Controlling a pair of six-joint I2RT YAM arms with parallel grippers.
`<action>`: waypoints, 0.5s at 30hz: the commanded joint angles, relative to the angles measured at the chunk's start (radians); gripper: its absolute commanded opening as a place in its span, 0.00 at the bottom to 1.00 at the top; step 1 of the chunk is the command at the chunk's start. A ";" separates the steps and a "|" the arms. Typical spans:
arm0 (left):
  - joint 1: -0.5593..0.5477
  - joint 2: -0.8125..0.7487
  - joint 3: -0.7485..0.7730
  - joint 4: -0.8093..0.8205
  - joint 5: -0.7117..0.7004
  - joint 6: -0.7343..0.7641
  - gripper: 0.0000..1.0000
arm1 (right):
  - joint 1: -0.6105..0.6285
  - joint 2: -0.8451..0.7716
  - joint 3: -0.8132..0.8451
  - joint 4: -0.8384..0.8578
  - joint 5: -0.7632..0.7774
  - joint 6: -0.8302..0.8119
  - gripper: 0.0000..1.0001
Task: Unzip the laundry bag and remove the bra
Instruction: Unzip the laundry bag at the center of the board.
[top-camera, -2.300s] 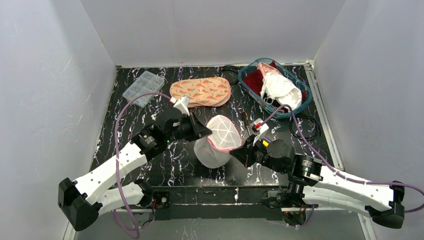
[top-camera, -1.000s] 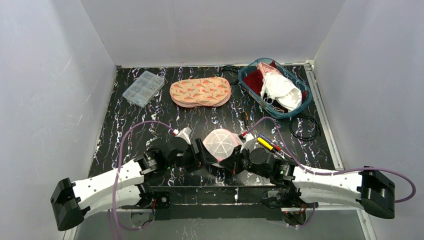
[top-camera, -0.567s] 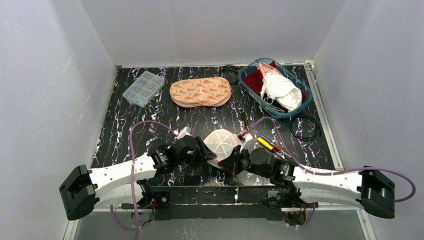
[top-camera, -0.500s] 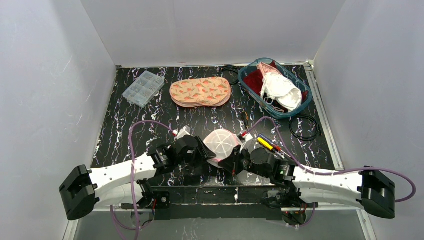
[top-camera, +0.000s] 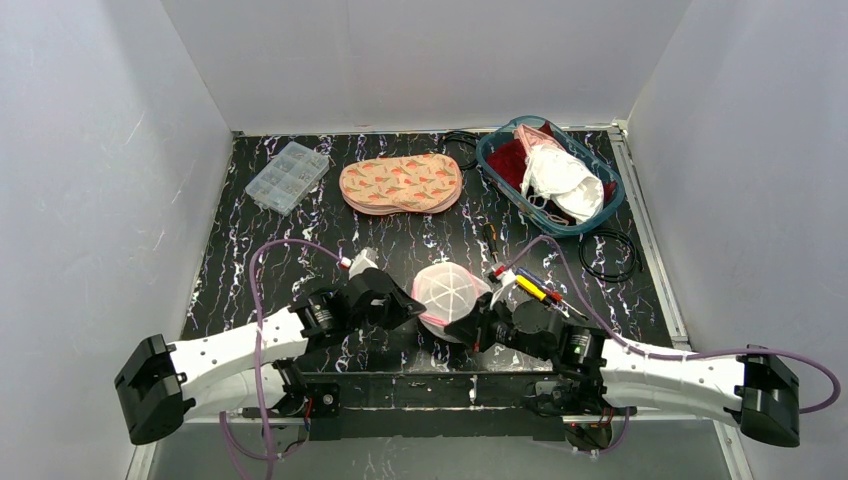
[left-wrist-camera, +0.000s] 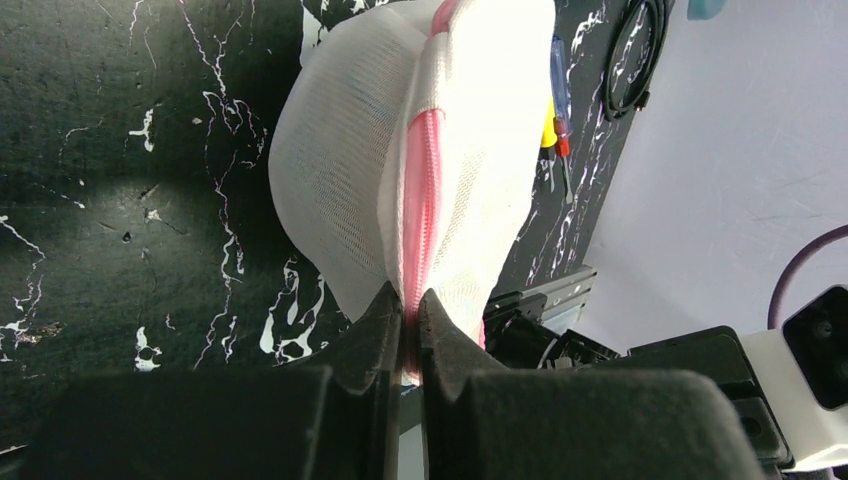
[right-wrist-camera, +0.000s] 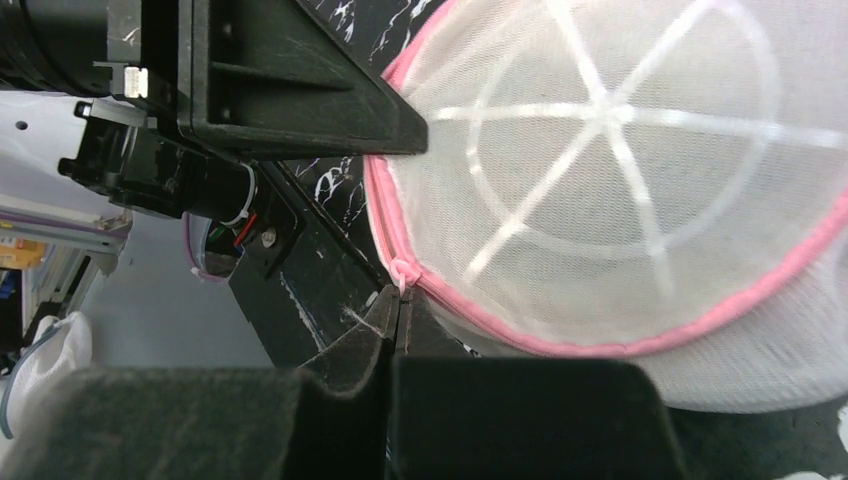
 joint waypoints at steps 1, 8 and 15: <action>0.018 -0.041 0.007 -0.085 -0.080 0.021 0.00 | 0.007 -0.083 0.002 -0.098 0.068 -0.019 0.01; 0.028 -0.073 0.012 -0.064 -0.040 0.098 0.00 | 0.006 -0.193 0.012 -0.217 0.144 -0.006 0.01; 0.161 -0.097 0.026 -0.026 0.157 0.282 0.00 | 0.006 -0.228 0.087 -0.354 0.194 -0.066 0.01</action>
